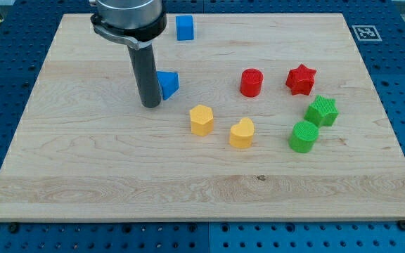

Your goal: Slide the blue triangle to the blue cube

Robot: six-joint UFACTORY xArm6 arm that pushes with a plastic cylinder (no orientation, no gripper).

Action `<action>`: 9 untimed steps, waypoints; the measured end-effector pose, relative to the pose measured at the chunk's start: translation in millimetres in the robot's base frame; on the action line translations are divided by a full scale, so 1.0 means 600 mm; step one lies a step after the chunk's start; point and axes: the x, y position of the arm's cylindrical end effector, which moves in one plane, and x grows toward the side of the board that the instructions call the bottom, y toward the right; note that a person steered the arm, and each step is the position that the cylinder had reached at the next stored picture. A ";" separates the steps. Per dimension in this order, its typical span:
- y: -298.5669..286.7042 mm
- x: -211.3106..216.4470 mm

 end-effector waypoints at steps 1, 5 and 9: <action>0.002 -0.018; 0.081 -0.062; 0.035 -0.128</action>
